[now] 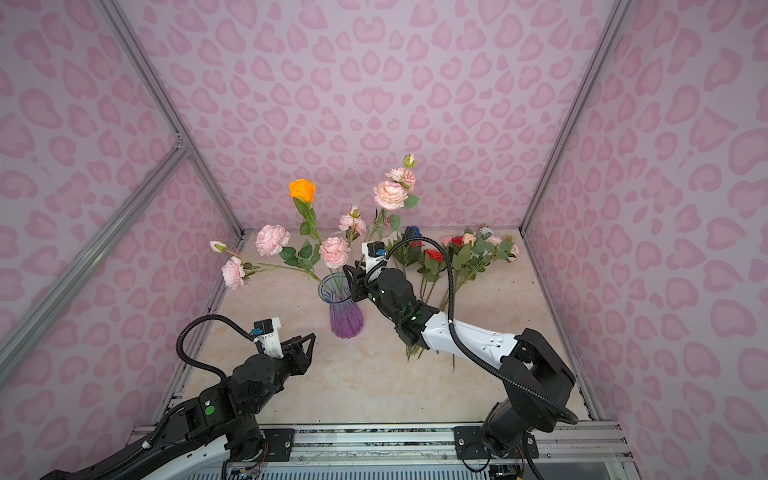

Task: Arrange the flowers into the vase
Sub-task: 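Lower the pink carnation stems into the vase mouth with right gripper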

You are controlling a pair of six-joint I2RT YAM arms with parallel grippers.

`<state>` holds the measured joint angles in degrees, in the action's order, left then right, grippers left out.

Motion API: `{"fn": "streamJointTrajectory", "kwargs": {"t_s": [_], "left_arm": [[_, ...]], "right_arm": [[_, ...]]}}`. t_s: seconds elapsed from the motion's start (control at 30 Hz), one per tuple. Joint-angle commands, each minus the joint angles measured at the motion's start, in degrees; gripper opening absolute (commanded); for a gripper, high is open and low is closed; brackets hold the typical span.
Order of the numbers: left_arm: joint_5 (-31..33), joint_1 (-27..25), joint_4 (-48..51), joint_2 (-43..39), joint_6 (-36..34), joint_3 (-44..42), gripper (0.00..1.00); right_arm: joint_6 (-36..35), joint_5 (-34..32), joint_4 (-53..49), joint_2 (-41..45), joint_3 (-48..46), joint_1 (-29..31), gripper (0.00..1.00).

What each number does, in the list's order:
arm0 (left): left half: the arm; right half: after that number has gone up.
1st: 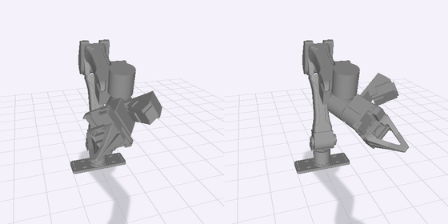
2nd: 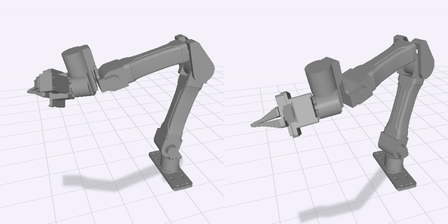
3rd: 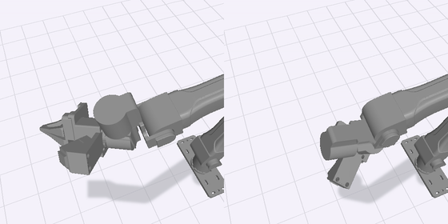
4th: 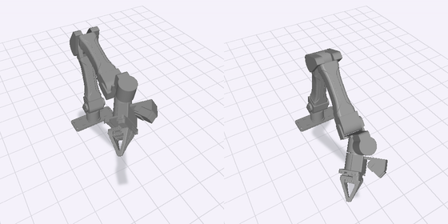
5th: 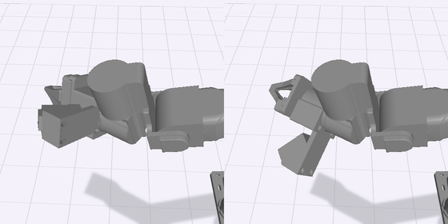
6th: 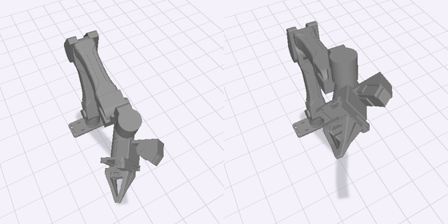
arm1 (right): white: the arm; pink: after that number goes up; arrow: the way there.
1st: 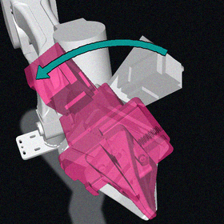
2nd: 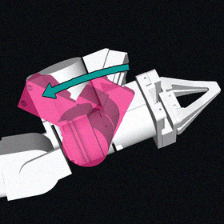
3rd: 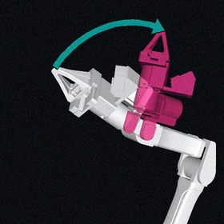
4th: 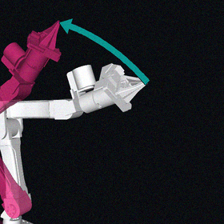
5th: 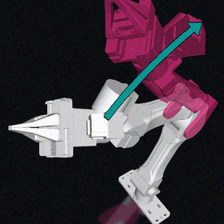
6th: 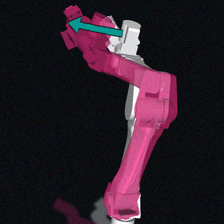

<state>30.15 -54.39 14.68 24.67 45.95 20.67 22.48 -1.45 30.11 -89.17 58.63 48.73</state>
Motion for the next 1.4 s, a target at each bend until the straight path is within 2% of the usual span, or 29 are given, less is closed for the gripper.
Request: {"fn": "streamJointTrajectory", "kwargs": {"t_s": [0.0, 0.47, 0.83, 1.1, 1.37], "left_arm": [[0.17, 0.07, -1.94, -0.12, 0.33, -0.24, 0.49], [0.17, 0.09, -1.73, -0.14, 0.16, 0.03, 0.49], [-0.08, 0.07, -1.67, 0.03, 0.18, 0.15, 0.49], [-0.09, 0.07, -1.93, -0.13, 0.27, -0.24, 0.48], [-0.09, 0.07, -2.01, -1.67, 1.05, -1.54, 0.48]], "right_arm": [[0.45, 0.84, -0.14, 0.12, -0.27, 0.07, 0.37], [-1.13, 2.88, -4.50, 2.94, 1.29, 0.82, 0.38], [-2.02, 2.94, -14.19, 2.25, 4.88, 0.42, 0.44], [-0.55, 6.28, -23.75, 2.37, 7.47, -0.26, 0.48], [0.02, 8.21, -26.28, 3.20, 5.72, -0.39, 0.50]]}}
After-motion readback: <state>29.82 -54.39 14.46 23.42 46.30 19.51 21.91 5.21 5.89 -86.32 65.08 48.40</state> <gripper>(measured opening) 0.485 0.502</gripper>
